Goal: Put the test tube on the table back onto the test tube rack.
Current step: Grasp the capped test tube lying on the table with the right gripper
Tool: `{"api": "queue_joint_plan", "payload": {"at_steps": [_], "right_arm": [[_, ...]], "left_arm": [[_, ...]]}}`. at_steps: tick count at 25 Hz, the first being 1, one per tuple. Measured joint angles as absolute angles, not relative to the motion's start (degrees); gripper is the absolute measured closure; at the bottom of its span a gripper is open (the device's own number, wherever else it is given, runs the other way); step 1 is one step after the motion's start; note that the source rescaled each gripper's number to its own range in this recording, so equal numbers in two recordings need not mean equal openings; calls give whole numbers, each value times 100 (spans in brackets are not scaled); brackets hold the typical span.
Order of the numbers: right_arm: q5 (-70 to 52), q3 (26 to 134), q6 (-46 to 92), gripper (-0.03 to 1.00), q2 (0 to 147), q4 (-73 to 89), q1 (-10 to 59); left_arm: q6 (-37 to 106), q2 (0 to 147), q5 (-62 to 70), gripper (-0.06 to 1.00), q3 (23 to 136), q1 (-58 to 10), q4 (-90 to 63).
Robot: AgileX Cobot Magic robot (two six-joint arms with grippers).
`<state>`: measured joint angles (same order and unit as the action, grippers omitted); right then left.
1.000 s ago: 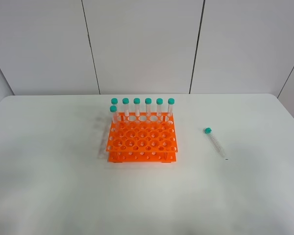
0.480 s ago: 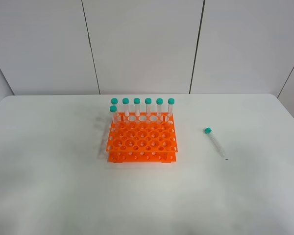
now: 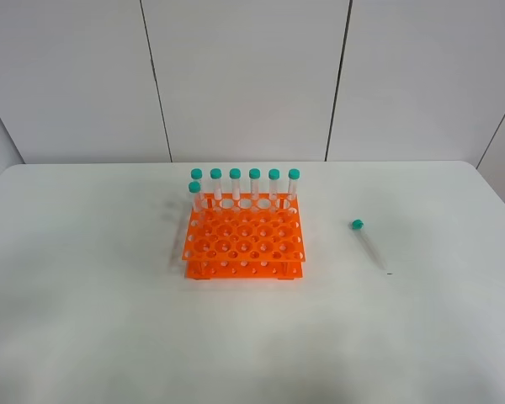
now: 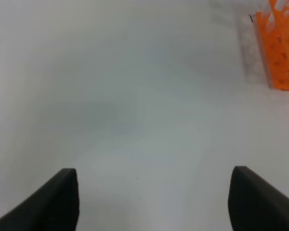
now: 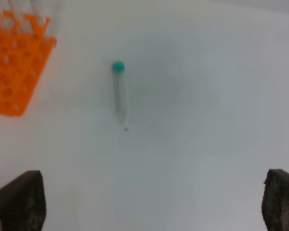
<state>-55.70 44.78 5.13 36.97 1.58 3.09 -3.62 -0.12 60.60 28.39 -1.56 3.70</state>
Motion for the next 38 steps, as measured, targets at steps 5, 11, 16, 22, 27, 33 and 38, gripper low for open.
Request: {"api": "queue_joint_plan", "payload": {"at_steps": [5,11,16,22,27,33,38], "right_arm": [[-5547,5333,512,-3,6019,158,309],[-5519,6396,542,-3,8301,158,309],[-5482,7288,607,-3,9767,173,365],[-4988,7728,557,-3,10773,340,660],[-4863,7728,643,-3,11285,460,666],[-4522,7728,638,-3,11761,573,666],[-4469,7733,612,-3,12020,666,666]], "left_arm": [[-362,-12,6060,5,2839,-156,370],[-362,-12,6060,5,2839,-156,370],[-362,-12,6060,5,2839,-156,370],[-362,-12,6060,5,2839,-156,370],[-362,-12,6060,5,2839,-156,370],[-362,-12,6060,5,2839,-156,370],[-362,-12,6060,5,2839,-156,370]]}}
